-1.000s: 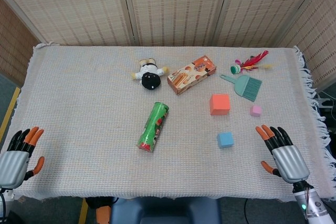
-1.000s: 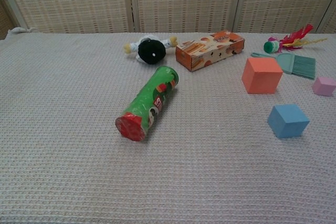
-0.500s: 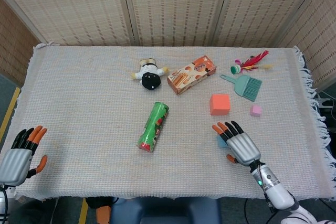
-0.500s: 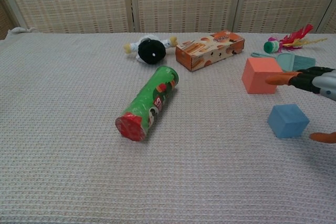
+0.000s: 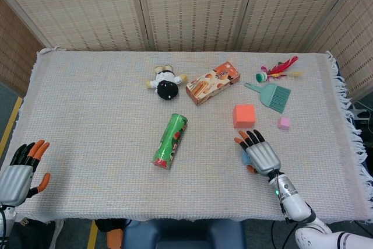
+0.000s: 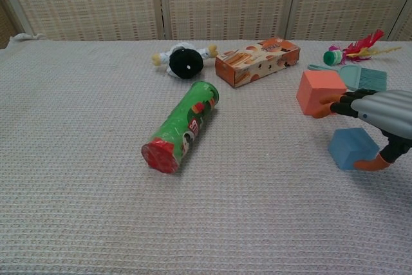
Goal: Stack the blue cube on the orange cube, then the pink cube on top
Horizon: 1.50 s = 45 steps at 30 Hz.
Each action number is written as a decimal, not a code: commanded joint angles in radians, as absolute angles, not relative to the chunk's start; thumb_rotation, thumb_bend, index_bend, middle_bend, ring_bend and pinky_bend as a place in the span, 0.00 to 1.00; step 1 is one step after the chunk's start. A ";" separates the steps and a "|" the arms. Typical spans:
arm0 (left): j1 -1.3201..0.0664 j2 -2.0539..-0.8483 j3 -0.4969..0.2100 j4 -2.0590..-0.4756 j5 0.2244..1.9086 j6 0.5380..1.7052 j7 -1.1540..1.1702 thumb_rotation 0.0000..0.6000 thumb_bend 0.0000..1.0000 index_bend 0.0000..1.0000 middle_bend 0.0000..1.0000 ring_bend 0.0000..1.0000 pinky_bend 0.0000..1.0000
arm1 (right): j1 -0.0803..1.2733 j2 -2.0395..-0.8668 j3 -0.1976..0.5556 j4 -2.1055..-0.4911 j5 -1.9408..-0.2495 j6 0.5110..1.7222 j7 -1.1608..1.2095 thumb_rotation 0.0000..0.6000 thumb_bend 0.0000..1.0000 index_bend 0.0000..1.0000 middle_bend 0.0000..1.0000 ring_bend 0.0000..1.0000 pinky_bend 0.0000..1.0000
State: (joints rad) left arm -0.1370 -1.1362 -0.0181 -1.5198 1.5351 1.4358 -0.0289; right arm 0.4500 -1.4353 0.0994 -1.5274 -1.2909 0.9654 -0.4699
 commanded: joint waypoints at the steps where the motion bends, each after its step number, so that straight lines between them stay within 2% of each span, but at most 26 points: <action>1: -0.139 -1.137 -0.018 -1.518 1.535 1.433 -0.028 1.00 0.44 0.00 0.00 0.00 0.01 | 0.455 -1.439 0.097 -1.517 -1.278 0.965 -0.465 1.00 0.14 0.21 0.00 0.00 0.00; 12: -0.146 -1.139 -0.017 -1.518 1.531 1.419 -0.029 1.00 0.44 0.00 0.00 0.00 0.02 | 0.460 -1.461 0.093 -1.489 -1.221 0.991 -0.489 1.00 0.14 0.26 0.00 0.00 0.00; 20: -0.146 -1.138 -0.014 -1.512 1.534 1.421 -0.039 1.00 0.44 0.00 0.00 0.00 0.02 | 0.456 -1.486 0.094 -1.476 -1.221 1.034 -0.472 1.00 0.14 0.46 0.00 0.00 0.00; 23: -0.146 -1.137 -0.013 -1.510 1.537 1.422 -0.043 1.00 0.44 0.00 0.00 0.00 0.02 | 0.454 -1.485 0.094 -1.478 -1.220 1.047 -0.471 1.00 0.14 0.51 0.00 0.00 0.00; 29: -0.148 -1.135 -0.010 -1.513 1.540 1.419 -0.045 1.00 0.44 0.00 0.00 0.00 0.03 | 0.458 -1.455 0.100 -1.508 -1.227 1.055 -0.450 1.00 0.14 0.53 0.00 0.00 0.00; 36: -0.152 -1.137 -0.008 -1.514 1.538 1.409 -0.037 1.00 0.44 0.00 0.00 0.00 0.03 | 0.509 -1.340 0.150 -1.602 -1.241 1.019 -0.409 1.00 0.14 0.55 0.00 0.00 0.00; 40: -0.153 -1.137 -0.008 -1.515 1.537 1.408 -0.034 1.00 0.44 0.00 0.00 0.00 0.03 | 0.521 -1.321 0.159 -1.614 -1.238 1.007 -0.409 1.00 0.14 0.55 0.00 0.00 0.00; 43: -0.156 -1.141 -0.007 -1.516 1.537 1.404 -0.024 1.00 0.44 0.00 0.00 0.00 0.03 | 0.581 -1.266 0.218 -1.622 -1.224 0.970 -0.423 1.00 0.14 0.55 0.00 0.00 0.00; 45: -0.156 -1.144 -0.006 -1.515 1.535 1.401 -0.020 1.00 0.44 0.00 0.00 0.00 0.03 | 0.614 -1.248 0.230 -1.611 -1.212 0.935 -0.441 1.00 0.14 0.55 0.00 0.00 0.00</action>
State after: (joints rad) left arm -0.1556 -1.1431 -0.0063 -1.5155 1.5356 1.4015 -0.0201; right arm 0.5699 -1.2801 0.2033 -1.6182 -1.2261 0.9753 -0.4209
